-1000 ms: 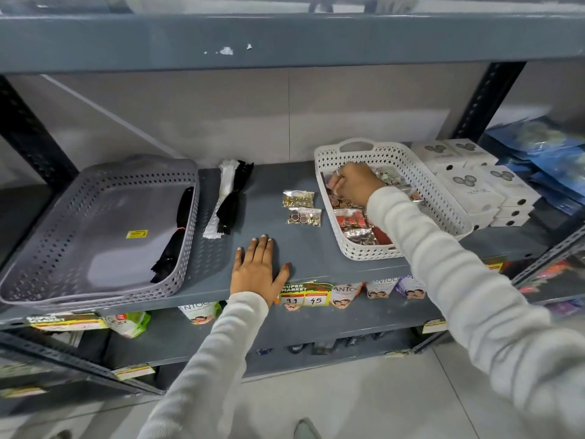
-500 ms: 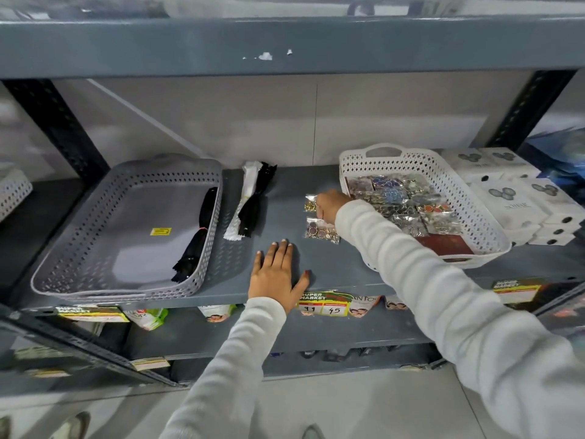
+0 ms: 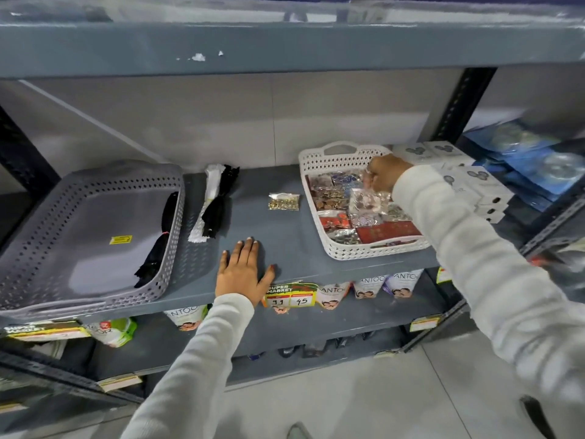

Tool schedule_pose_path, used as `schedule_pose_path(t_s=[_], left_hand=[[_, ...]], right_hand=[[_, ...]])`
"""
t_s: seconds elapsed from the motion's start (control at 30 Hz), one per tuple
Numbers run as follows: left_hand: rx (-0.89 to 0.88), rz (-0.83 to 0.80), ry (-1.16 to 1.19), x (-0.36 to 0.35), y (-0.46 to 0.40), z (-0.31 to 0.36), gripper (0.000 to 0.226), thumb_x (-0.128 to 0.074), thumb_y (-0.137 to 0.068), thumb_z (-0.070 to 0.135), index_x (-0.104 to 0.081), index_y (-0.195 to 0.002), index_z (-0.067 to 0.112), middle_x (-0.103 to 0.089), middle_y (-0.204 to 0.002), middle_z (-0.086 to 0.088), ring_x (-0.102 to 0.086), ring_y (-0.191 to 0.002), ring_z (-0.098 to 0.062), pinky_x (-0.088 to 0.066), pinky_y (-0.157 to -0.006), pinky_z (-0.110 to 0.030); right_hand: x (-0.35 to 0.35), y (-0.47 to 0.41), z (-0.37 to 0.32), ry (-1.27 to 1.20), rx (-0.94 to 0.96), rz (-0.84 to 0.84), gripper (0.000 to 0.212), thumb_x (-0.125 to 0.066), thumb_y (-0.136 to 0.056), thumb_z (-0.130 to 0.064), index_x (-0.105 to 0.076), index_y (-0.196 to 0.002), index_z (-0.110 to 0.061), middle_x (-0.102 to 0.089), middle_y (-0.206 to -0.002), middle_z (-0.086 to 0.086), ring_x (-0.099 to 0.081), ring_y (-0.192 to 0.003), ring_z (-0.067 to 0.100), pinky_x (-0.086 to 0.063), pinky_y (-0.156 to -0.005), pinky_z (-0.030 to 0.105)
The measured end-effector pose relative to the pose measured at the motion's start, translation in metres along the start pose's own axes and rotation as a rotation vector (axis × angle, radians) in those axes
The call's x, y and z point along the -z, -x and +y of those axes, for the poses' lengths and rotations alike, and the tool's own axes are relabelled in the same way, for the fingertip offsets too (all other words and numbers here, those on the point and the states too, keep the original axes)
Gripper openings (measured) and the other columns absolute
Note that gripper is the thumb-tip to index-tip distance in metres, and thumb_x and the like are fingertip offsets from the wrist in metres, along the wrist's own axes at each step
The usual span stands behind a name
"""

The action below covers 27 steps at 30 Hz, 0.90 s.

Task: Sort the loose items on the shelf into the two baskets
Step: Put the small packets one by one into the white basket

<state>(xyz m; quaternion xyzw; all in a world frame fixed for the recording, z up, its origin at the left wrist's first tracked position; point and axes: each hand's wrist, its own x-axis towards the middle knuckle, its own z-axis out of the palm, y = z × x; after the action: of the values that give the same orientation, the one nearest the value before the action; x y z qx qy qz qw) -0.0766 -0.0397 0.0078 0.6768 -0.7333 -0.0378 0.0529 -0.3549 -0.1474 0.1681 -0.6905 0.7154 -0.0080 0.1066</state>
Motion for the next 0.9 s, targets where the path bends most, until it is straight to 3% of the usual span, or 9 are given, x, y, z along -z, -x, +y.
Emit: schedule_pose_path(t_s=[0.13,0.3,0.37,0.47,0.5,0.63,0.73,0.8,0.9], left_hand=[[0.0,-0.013,-0.035,0.001,0.0,0.001,0.087,-0.004,-0.081,0.066,-0.015,-0.15,0.014,-0.018,-0.158,0.001,-0.012,-0.147,-0.016,-0.007,-0.121,-0.039],[0.002,-0.006,-0.033,0.002,0.001,0.002,0.098,0.008,-0.069,0.065,-0.016,-0.15,0.015,-0.019,-0.158,0.001,-0.012,-0.147,-0.016,-0.006,-0.121,-0.039],[-0.004,-0.009,-0.034,0.002,0.002,0.002,0.098,0.009,-0.069,0.065,-0.015,-0.15,0.015,-0.018,-0.158,0.001,-0.012,-0.147,-0.016,-0.006,-0.12,-0.039],[-0.004,0.005,-0.015,0.002,0.001,0.002,0.097,0.007,-0.07,0.065,-0.017,-0.149,0.014,-0.019,-0.158,0.001,-0.013,-0.147,-0.017,-0.007,-0.121,-0.039],[-0.003,0.006,-0.022,0.002,0.001,0.002,0.097,0.007,-0.07,0.065,-0.017,-0.149,0.014,-0.019,-0.158,0.001,-0.013,-0.147,-0.016,-0.007,-0.12,-0.039],[0.002,0.007,-0.024,0.002,0.0,0.002,0.096,0.006,-0.071,0.064,-0.017,-0.149,0.014,-0.02,-0.158,0.001,-0.014,-0.146,-0.017,-0.008,-0.12,-0.04],[0.003,-0.015,-0.025,0.001,-0.001,0.001,0.085,-0.003,-0.081,0.064,-0.013,-0.15,0.015,-0.016,-0.159,0.002,-0.01,-0.147,-0.016,-0.007,-0.121,-0.04],[0.005,-0.028,-0.023,0.0,-0.003,0.001,0.075,-0.018,-0.09,0.06,-0.009,-0.151,0.017,-0.011,-0.16,0.003,-0.007,-0.147,-0.015,-0.005,-0.122,-0.039],[0.004,-0.033,-0.022,0.0,-0.005,-0.001,0.075,-0.019,-0.09,0.06,-0.009,-0.151,0.017,-0.01,-0.16,0.003,-0.005,-0.147,-0.015,-0.003,-0.122,-0.039]], right_hand=[[-0.034,0.005,0.028,0.178,-0.099,-0.132,0.027,-0.054,-0.089,-0.004,-0.06,-0.115,0.0,-0.068,-0.104,0.014,-0.066,-0.09,0.026,-0.055,-0.088,0.035],[-0.071,-0.007,0.04,0.07,-0.129,-0.209,0.029,-0.049,-0.092,-0.015,-0.064,-0.113,-0.003,-0.069,-0.093,0.01,-0.067,-0.086,0.028,-0.054,-0.081,0.036],[-0.07,-0.007,0.035,0.036,-0.117,-0.194,0.028,-0.048,-0.092,-0.014,-0.063,-0.113,-0.003,-0.069,-0.099,0.01,-0.067,-0.09,0.028,-0.055,-0.087,0.037],[-0.051,-0.01,0.01,-0.082,-0.002,-0.086,0.014,-0.052,-0.089,-0.004,-0.065,-0.088,-0.01,-0.067,-0.104,0.01,-0.065,-0.097,0.028,-0.052,-0.095,0.04],[-0.044,-0.016,0.0,-0.124,0.019,-0.05,0.022,-0.05,-0.088,0.001,-0.061,-0.078,-0.014,-0.066,-0.102,0.007,-0.064,-0.096,0.025,-0.052,-0.095,0.038],[-0.034,-0.048,-0.056,-0.333,0.152,0.047,0.035,-0.042,-0.086,0.008,-0.057,-0.063,-0.014,-0.07,-0.103,0.015,-0.062,-0.088,0.022,-0.044,-0.066,0.019],[-0.045,-0.065,-0.094,-0.29,0.24,0.039,0.029,-0.044,-0.084,0.009,-0.07,-0.088,-0.002,-0.07,-0.11,0.017,-0.065,-0.101,0.03,-0.05,-0.087,0.028],[-0.058,-0.075,-0.115,-0.248,0.236,-0.021,0.028,-0.047,-0.087,0.007,-0.067,-0.106,0.002,-0.066,-0.119,0.018,-0.062,-0.11,0.033,-0.047,-0.101,0.032],[-0.077,-0.079,-0.135,-0.104,0.235,-0.073,0.036,-0.05,-0.091,0.0,-0.056,-0.127,-0.001,-0.057,-0.133,0.019,-0.056,-0.122,0.035,-0.044,-0.106,0.039]])
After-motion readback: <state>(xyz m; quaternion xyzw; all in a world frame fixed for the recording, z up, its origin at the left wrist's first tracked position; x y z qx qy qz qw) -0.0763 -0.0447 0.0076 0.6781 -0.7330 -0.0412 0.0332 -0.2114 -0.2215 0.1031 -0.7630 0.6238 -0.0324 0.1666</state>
